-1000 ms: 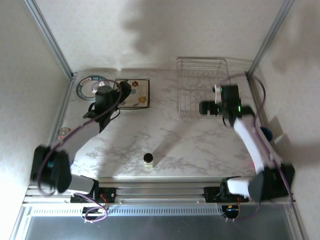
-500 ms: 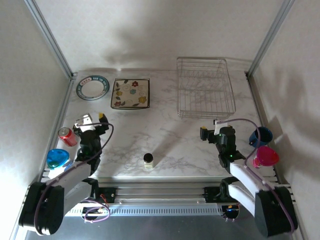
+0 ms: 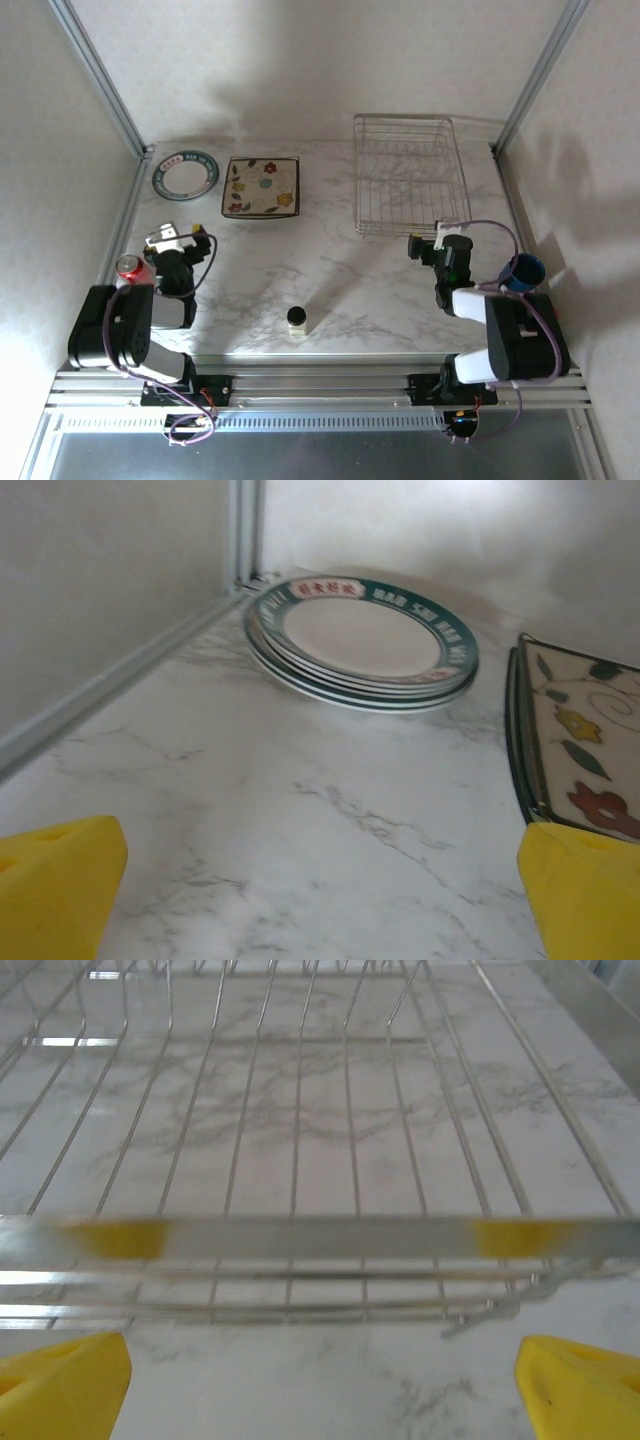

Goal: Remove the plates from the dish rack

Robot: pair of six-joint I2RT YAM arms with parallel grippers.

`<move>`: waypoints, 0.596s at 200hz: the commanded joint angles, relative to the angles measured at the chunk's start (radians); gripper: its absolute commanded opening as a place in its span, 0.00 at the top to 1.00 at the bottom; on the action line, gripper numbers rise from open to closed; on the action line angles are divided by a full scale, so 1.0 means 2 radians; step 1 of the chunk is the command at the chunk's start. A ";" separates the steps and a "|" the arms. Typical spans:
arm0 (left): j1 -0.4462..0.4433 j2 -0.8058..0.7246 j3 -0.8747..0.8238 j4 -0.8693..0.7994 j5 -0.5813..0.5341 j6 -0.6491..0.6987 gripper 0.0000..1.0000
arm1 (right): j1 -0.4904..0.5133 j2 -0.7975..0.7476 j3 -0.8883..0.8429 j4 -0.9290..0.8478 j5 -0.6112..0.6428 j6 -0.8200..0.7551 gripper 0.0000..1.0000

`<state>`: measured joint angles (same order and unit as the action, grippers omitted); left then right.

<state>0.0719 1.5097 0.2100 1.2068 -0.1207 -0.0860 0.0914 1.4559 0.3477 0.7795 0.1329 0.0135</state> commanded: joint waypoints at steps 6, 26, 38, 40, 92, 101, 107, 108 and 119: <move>0.002 0.017 -0.009 0.079 0.037 -0.004 0.00 | -0.010 0.037 0.020 0.021 -0.007 0.009 0.01; -0.004 0.016 -0.005 0.071 0.030 0.001 0.01 | -0.010 0.045 0.020 0.037 -0.003 0.008 0.01; -0.004 0.015 -0.004 0.071 0.029 0.002 0.00 | -0.009 0.044 0.021 0.037 -0.004 0.007 0.01; -0.004 0.016 -0.004 0.071 0.029 0.002 0.00 | -0.009 0.044 0.022 0.033 -0.005 0.008 0.01; -0.008 0.015 -0.001 0.064 0.025 0.005 0.00 | -0.009 0.045 0.021 0.039 -0.006 0.006 0.01; -0.008 0.015 -0.001 0.064 0.024 0.005 0.00 | -0.009 0.045 0.022 0.036 -0.006 0.006 0.01; -0.009 0.015 -0.001 0.063 0.024 0.006 0.00 | -0.009 0.045 0.022 0.036 -0.006 0.006 0.01; -0.009 0.015 -0.001 0.064 0.025 0.006 0.00 | -0.009 0.045 0.022 0.036 -0.006 0.007 0.01; -0.009 0.015 -0.001 0.063 0.024 0.007 0.01 | -0.009 0.045 0.022 0.036 -0.006 0.006 0.01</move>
<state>0.0620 1.5352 0.2005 1.3006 -0.0738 -0.0818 0.0746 1.5532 0.3733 0.8265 0.1272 0.0185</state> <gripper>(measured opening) 0.996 0.990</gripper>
